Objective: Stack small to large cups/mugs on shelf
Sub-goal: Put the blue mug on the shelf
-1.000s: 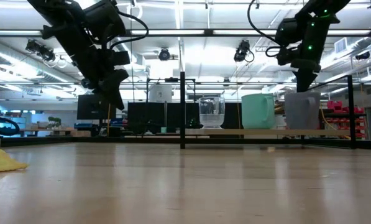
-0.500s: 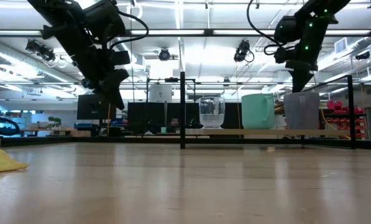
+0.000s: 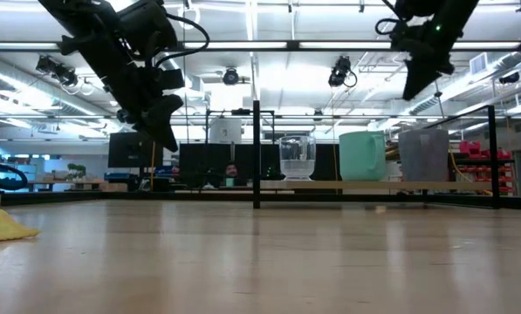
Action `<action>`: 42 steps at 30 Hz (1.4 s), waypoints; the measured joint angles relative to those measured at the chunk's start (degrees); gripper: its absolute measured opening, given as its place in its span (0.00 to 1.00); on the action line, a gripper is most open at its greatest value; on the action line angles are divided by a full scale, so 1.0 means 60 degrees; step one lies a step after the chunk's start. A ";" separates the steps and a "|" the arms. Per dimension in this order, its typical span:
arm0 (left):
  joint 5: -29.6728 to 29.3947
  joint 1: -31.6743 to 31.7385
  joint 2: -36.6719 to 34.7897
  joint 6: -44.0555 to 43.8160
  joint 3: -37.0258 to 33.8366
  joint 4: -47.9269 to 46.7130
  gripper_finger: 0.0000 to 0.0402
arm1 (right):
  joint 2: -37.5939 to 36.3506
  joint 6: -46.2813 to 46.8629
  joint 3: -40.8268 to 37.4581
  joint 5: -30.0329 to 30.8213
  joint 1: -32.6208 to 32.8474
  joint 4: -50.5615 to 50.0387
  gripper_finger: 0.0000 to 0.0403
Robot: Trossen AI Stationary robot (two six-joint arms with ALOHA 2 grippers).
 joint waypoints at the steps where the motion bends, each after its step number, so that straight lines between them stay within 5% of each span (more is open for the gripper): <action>1: 0.0000 0.0000 0.0000 0.0000 -0.0003 -0.0001 0.05 | 0.0008 0.0401 -0.0005 0.0121 0.0376 -0.0414 0.05; 9: 0.0001 0.0126 0.0000 0.0001 0.0001 0.0010 0.06 | 0.0130 0.2859 -0.0288 0.1805 0.3670 -0.1239 0.02; 15: 0.0004 0.0266 0.0000 -0.0045 -0.0003 0.0010 0.05 | 0.0868 0.3920 -0.0295 0.2397 0.4808 -0.1414 0.01; 26: 0.0007 0.0259 0.0000 -0.0065 -0.0003 0.0006 0.05 | 0.2455 0.3759 -0.0302 0.2928 0.4699 -0.1427 0.01; 42: 0.0007 0.0259 0.0000 -0.0017 -0.0003 -0.0001 0.04 | 0.2901 0.4050 -0.0306 0.2961 0.4354 -0.1916 0.00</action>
